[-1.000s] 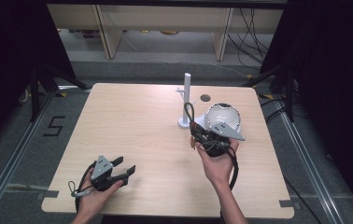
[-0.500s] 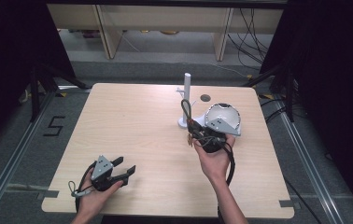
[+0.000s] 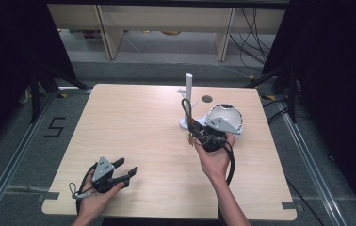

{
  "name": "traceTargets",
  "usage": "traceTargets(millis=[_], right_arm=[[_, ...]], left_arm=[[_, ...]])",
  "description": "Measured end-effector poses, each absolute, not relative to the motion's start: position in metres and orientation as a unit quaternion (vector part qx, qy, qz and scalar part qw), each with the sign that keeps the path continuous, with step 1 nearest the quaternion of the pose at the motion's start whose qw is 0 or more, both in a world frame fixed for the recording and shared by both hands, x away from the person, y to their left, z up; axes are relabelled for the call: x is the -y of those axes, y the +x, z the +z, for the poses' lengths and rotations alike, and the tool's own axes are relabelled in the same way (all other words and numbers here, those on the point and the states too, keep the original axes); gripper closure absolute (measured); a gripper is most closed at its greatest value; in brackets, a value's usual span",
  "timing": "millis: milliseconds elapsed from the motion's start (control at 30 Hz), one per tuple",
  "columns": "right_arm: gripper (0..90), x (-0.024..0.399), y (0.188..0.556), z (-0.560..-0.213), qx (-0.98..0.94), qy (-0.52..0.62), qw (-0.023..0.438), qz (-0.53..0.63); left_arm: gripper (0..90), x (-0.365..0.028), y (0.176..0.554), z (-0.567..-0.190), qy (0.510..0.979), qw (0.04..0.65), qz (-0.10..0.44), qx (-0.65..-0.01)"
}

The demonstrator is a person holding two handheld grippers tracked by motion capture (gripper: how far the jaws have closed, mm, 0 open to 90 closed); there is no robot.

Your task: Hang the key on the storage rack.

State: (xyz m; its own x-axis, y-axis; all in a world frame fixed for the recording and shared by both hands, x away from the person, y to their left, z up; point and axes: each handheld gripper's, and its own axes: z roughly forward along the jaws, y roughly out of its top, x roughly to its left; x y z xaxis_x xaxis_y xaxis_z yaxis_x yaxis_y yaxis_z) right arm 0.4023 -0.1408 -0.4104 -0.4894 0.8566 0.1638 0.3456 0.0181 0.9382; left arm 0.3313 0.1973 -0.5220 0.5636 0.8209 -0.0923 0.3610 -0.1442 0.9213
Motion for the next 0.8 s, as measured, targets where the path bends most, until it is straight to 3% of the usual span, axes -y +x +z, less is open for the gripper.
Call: traceTargets(millis=[800], right_arm=[[78.9,0.132,0.414,-0.407,-0.674,0.445,0.239,0.539]], left_arm=[[35.9,-0.197,0.331,-0.522,0.723,0.51,0.225,-0.408]])
